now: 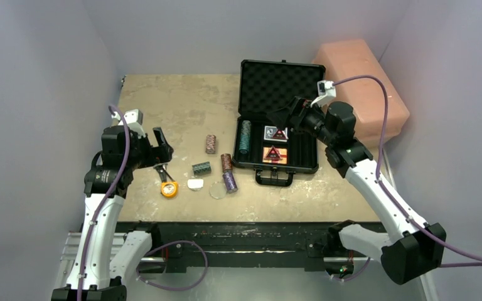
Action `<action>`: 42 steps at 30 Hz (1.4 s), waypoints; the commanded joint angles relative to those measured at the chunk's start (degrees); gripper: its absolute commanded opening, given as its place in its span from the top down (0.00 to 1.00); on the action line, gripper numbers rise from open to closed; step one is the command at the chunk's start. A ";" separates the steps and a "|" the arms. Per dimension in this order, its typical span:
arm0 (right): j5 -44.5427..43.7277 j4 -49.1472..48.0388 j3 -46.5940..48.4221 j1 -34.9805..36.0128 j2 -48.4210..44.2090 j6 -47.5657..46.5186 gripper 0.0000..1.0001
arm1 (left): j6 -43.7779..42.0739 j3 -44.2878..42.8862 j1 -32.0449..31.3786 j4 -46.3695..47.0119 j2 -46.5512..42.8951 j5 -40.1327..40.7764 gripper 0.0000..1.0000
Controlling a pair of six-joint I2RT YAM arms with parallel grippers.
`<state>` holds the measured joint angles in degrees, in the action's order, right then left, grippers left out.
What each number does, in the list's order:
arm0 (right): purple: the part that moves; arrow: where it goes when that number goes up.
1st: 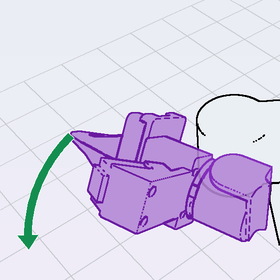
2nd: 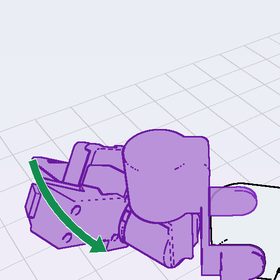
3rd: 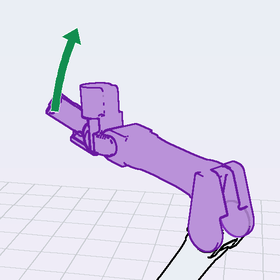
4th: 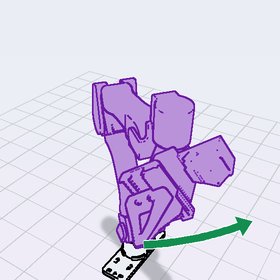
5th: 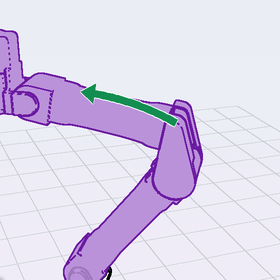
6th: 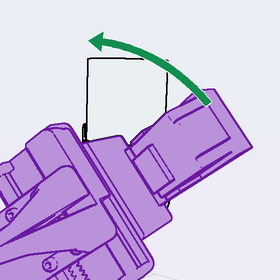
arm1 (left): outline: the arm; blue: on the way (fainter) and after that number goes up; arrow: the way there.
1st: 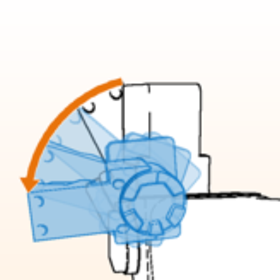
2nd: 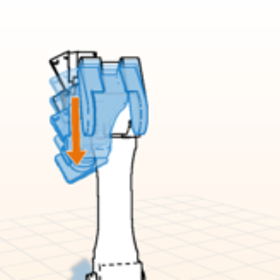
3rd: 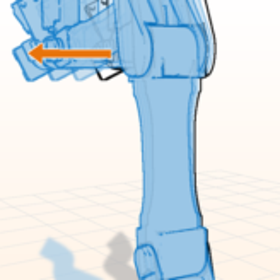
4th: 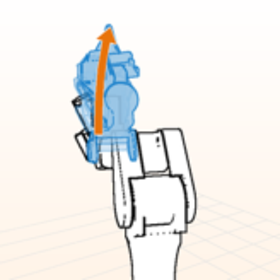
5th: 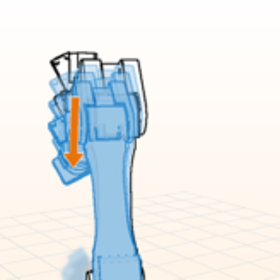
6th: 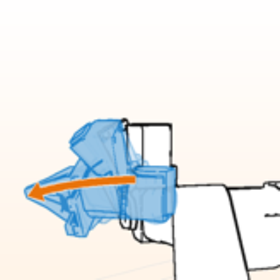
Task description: Pack up texas hold em set
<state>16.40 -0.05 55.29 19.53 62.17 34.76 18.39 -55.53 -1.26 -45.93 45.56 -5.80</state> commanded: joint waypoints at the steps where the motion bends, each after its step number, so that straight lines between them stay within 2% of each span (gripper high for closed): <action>1: -0.81 2.66 3.79 1.06 2.33 1.64 0.01 | -0.90 -1.27 0.26 0.84 -0.33 -1.22 0.03; 6: -1.61 10.33 7.75 2.36 7.17 0.56 0.01 | -0.80 -1.16 0.28 1.07 -0.09 -1.61 0.04; 15: -4.71 16.88 9.65 5.83 10.04 -2.71 0.01 | -0.99 -1.21 0.22 1.12 0.88 -1.72 0.07; 21: -9.08 21.19 12.17 11.04 12.44 -5.76 0.01 | -1.20 -1.16 0.28 1.15 0.93 -1.75 0.09; 36: -15.76 24.75 14.20 24.37 16.57 -7.88 0.01 | -1.34 -0.90 0.29 1.09 0.34 -1.25 0.12; 42: -26.60 25.46 14.99 33.11 20.17 -6.37 0.01 | -1.34 -1.11 0.30 0.68 0.23 -0.47 0.13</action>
<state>-2.24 24.23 67.64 48.38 80.58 28.03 18.20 -55.53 -1.23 -45.93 46.35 -7.05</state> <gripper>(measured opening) 0.987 0.877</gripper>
